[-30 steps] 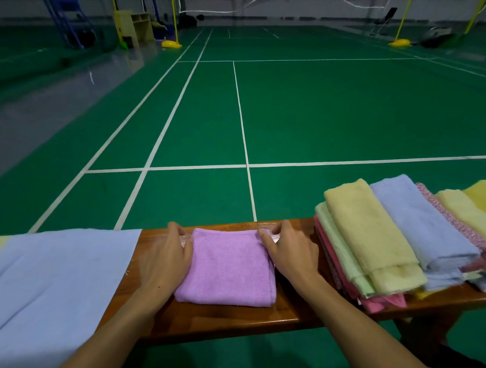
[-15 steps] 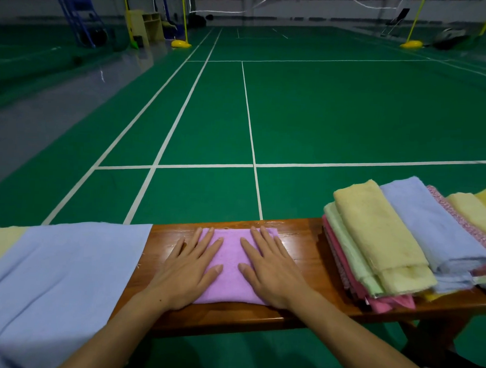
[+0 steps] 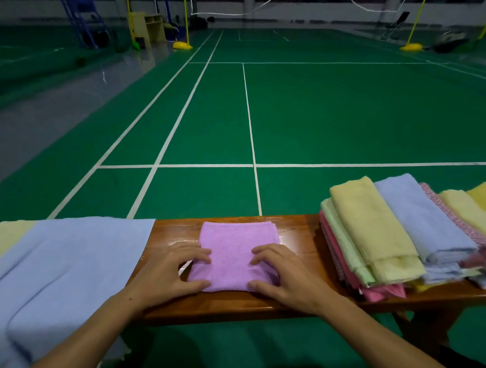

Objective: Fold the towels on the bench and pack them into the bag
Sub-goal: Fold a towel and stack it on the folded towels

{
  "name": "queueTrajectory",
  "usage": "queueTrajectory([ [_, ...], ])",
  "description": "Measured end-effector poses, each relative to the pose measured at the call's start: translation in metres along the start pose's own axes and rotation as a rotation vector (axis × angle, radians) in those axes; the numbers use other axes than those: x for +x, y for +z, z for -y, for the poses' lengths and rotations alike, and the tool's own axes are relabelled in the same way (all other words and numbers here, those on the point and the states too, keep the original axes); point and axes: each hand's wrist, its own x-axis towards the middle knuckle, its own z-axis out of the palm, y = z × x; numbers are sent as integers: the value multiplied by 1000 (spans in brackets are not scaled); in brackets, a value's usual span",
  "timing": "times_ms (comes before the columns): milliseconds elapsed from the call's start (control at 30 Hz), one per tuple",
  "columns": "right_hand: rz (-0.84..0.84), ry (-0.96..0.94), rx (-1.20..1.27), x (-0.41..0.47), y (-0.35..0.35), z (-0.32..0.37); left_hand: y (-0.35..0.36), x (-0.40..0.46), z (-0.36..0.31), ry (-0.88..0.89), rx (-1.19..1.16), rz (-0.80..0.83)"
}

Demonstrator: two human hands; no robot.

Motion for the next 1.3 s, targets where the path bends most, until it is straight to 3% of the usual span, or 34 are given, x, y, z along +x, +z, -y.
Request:
queueTrajectory([
  [100, 67, -17, -78, -11, -2, -4, -1, -7, -1, 5, 89, 62],
  [267, 81, -27, -183, -8, -6, -1, 2, -6, -8, 49, 217, 19],
  [400, 90, 5, -230, 1, -8, -1, 3, -1, -9, 41, 157, -40],
  [867, -198, 241, 237, 8, -9, -4, 3, 12, -13, -164, -164, -135],
  [1133, -259, 411, 401, 18, -3, -11, 8, 21, -19, -314, -198, -175],
  [1300, -285, 465, 343, 25, -1, -15, 12, 30, -18, -394, -104, -165],
])
